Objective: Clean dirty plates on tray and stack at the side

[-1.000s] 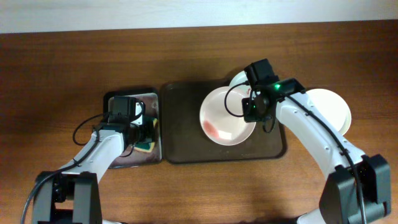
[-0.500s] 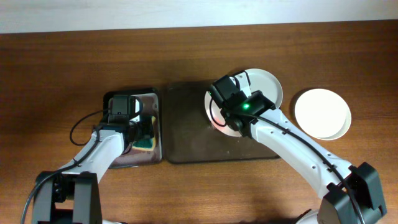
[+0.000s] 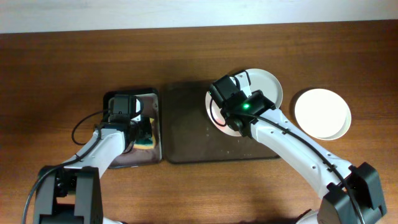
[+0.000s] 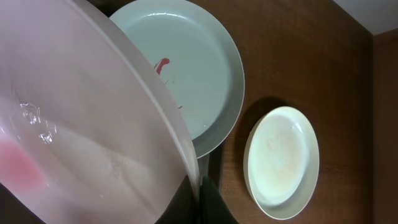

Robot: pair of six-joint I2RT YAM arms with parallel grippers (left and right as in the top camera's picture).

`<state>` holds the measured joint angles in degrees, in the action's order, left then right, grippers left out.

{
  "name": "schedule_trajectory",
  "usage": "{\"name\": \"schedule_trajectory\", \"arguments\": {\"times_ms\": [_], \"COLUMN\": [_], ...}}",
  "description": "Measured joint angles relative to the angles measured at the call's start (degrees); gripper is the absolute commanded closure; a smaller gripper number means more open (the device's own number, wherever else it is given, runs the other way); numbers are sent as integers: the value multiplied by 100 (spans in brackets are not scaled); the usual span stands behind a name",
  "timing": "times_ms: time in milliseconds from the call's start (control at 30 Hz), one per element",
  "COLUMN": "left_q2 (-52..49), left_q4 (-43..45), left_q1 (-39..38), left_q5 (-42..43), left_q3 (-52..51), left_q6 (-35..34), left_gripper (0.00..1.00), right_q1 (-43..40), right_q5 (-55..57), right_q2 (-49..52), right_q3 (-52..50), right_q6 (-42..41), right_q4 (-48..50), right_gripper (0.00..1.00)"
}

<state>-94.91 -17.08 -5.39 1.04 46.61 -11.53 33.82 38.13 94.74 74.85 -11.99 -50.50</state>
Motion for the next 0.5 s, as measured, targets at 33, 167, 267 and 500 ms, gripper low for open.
{"name": "schedule_trajectory", "arguments": {"times_ms": [33,167,267,500], "left_q2": [-13,-37,-120,-131], "left_q4": [55,33,-400,-1759], "left_q1": [0,0,0,0], "left_q5": [7,11,4,-44], "left_q3": [0,35,354,809], "left_q6": [11,15,22,44], "left_gripper": [100,96,29,30], "right_q1": [0,0,0,-2], "right_q5": [0,0,0,-2], "right_q2": [0,0,0,0], "right_q3": [0,0,0,0], "right_q6": [4,0,0,0], "right_q4": [-7,-46,-46,-48], "right_gripper": [96,96,96,96]}}
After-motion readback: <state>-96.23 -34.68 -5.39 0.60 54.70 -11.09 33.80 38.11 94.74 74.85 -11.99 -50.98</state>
